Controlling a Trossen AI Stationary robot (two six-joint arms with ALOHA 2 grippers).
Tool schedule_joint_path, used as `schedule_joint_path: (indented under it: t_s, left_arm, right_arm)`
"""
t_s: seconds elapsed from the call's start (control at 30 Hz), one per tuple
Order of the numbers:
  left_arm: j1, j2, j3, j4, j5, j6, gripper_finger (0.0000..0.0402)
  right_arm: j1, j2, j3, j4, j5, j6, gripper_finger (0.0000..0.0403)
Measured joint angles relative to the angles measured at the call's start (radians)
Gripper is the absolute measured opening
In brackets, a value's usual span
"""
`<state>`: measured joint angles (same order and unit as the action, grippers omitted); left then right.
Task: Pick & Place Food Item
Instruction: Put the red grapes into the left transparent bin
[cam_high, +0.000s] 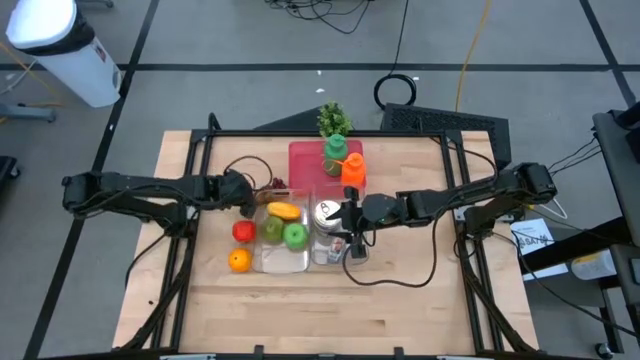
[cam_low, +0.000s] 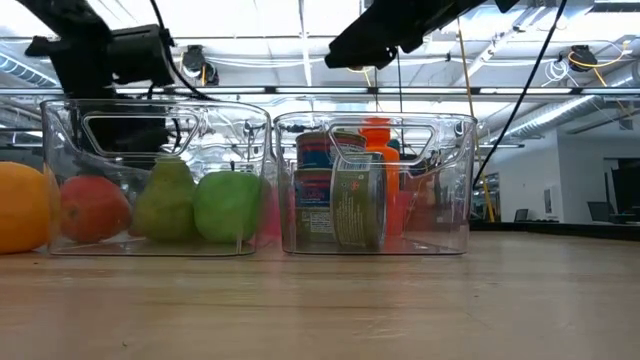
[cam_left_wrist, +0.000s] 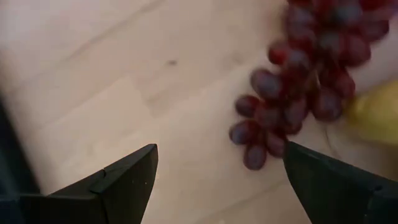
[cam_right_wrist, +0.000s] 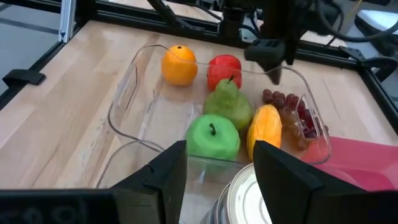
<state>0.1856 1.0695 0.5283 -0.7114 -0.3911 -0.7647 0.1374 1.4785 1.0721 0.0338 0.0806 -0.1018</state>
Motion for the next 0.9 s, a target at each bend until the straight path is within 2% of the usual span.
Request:
schedule_joint_path:
  t_s: [0.23,0.47,0.57,0.8,0.9]
  left_arm:
    - [-0.007,-0.004,-0.112,0.197,0.075,0.165,0.0351]
    - [-0.008,-0.004,-0.175,0.439,0.077,0.351,0.0351]
    - [-0.008,-0.004,-0.209,0.497,0.076,0.354,0.0351]
    - [0.009,-0.002,-0.265,0.489,0.031,0.318,0.035]
    - [0.019,-0.003,-0.273,0.494,0.032,0.317,0.0332]
  right_arm:
    - [0.0,0.0,0.0,0.0,0.0,0.002,0.0169]
    - [-0.001,0.0,0.0,0.0,0.0,-0.005,0.0169]
    - [-0.001,0.0,0.0,0.0,0.0,-0.01,0.0169]
    - [-0.001,0.0,0.0,0.001,0.0,-0.015,0.0169]
    - [-0.001,0.0,0.0,0.004,0.0,-0.015,0.0169]
